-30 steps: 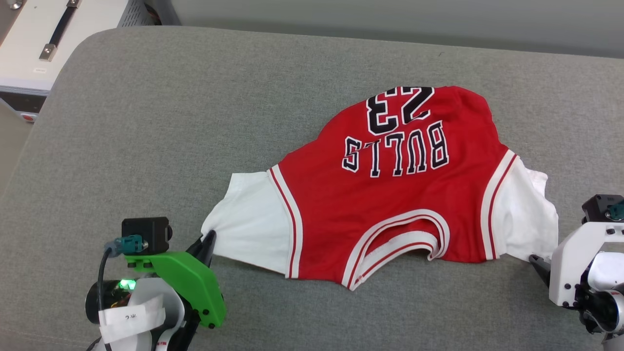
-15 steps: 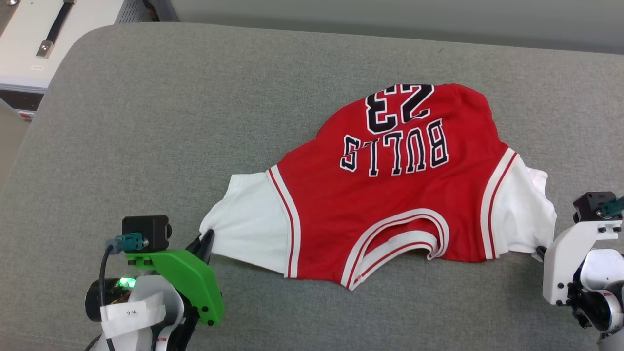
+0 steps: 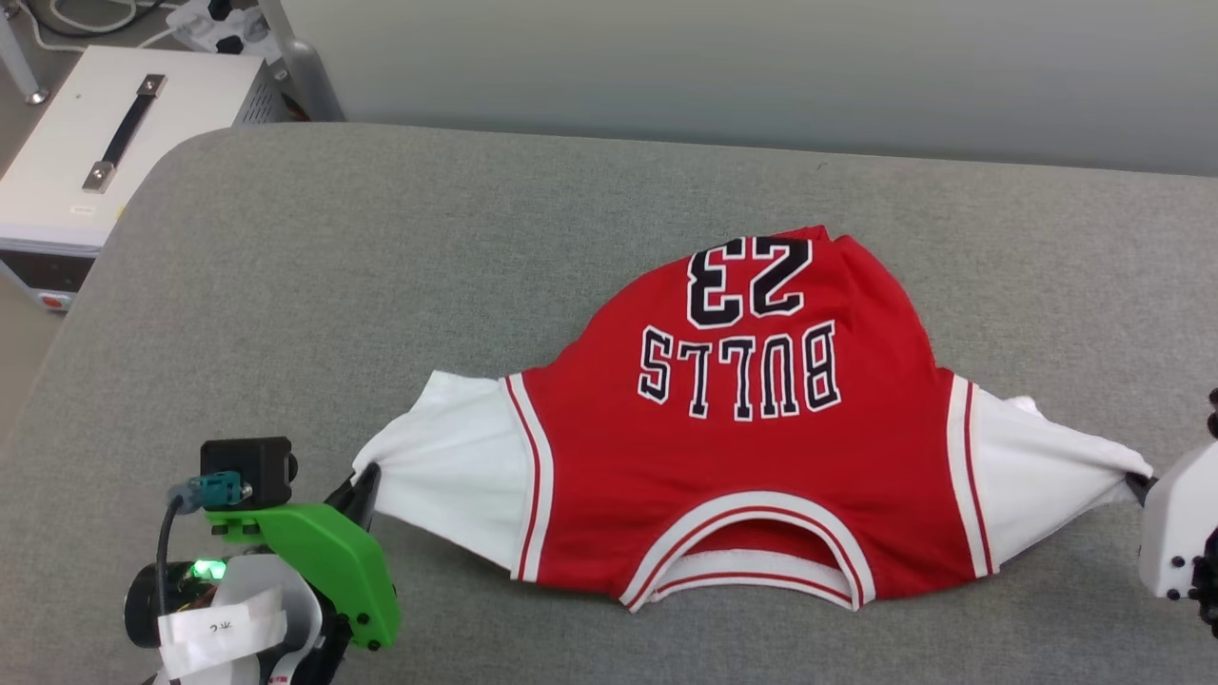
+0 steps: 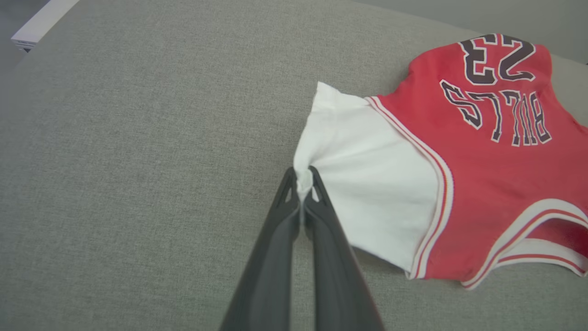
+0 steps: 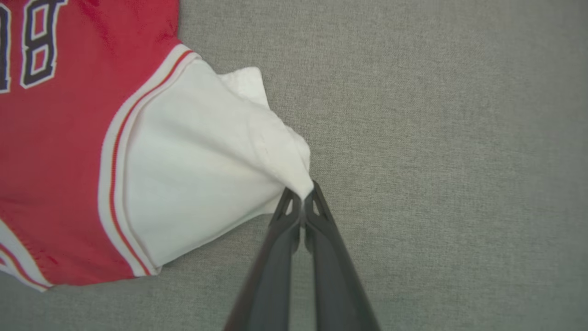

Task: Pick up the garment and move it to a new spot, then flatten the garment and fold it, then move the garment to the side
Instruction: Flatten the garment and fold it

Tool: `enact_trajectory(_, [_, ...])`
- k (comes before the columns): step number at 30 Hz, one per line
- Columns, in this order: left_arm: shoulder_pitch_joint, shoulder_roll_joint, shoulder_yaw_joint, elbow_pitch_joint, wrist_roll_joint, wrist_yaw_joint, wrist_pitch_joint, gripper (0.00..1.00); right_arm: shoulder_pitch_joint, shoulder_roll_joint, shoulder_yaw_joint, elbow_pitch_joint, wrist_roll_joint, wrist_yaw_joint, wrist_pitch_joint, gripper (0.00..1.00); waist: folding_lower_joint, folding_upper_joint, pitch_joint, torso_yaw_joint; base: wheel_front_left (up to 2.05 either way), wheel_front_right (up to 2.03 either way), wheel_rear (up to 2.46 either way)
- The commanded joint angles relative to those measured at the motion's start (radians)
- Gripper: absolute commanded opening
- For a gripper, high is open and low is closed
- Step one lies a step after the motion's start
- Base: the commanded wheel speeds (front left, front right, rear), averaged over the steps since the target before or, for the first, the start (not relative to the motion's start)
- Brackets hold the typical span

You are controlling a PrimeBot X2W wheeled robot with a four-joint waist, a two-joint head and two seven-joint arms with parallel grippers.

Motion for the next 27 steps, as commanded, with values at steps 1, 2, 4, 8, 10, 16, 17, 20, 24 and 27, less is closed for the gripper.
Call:
enact_trajectory(1, [0.013,0.017,0.01,-0.013,-0.006,0.005,-0.005,0.0,0.009,-0.016,-0.013,-0.026,0.012,-0.001,-0.004,0.0,0.0,0.0,-0.044,-0.021,0.0,0.0,0.0])
enact_trajectory(2, [0.015,0.022,0.014,-0.02,-0.006,0.006,-0.005,0.0,0.011,-0.026,-0.021,-0.042,0.018,-0.001,-0.004,0.0,0.0,0.0,-0.052,-0.024,0.0,0.0,0.0])
enact_trajectory(4, [0.018,0.033,0.023,-0.04,-0.009,0.005,-0.002,0.0,0.014,-0.046,-0.038,-0.082,0.027,-0.001,0.0,0.0,0.0,0.0,-0.068,-0.031,0.0,0.0,0.0])
enact_trajectory(8, [0.017,0.063,0.05,-0.098,-0.018,0.002,0.008,0.0,0.006,-0.075,-0.07,-0.163,0.056,-0.001,0.011,0.0,0.0,0.0,-0.087,-0.05,0.0,0.0,0.0])
enact_trajectory(10, [0.012,0.076,0.066,-0.131,-0.026,-0.001,0.01,0.0,-0.002,-0.091,-0.083,-0.198,0.068,-0.001,0.016,0.0,0.0,0.0,-0.096,-0.059,0.0,0.0,0.0])
enact_trajectory(16, [-0.01,0.116,0.128,-0.226,-0.029,0.006,-0.007,0.0,-0.04,-0.106,-0.132,-0.28,0.133,-0.001,0.019,0.0,0.0,0.0,-0.119,-0.089,0.0,0.0,0.0])
enact_trajectory(17, [-0.015,0.124,0.139,-0.24,-0.029,0.006,-0.009,0.0,-0.049,-0.112,-0.142,-0.288,0.141,-0.001,0.014,0.0,0.0,0.0,-0.123,-0.093,0.0,0.0,0.0])
enact_trajectory(20, [-0.037,0.15,0.165,-0.271,-0.013,0.01,-0.021,0.0,-0.07,-0.136,-0.161,-0.304,0.15,-0.001,-0.007,0.0,0.0,0.0,-0.13,-0.104,0.0,0.0,0.0])
enact_trajectory(24, [-0.07,0.169,0.178,-0.304,-0.01,0.005,-0.026,0.0,-0.123,-0.138,-0.18,-0.315,0.188,-0.001,-0.03,0.0,0.0,0.0,-0.129,-0.116,0.0,0.0,0.0])
enact_trajectory(27, [-0.119,0.186,0.191,-0.326,-0.013,-0.001,-0.03,0.0,-0.169,-0.154,-0.178,-0.314,0.202,-0.001,-0.04,0.0,0.0,0.0,-0.118,-0.123,0.0,0.0,0.0])
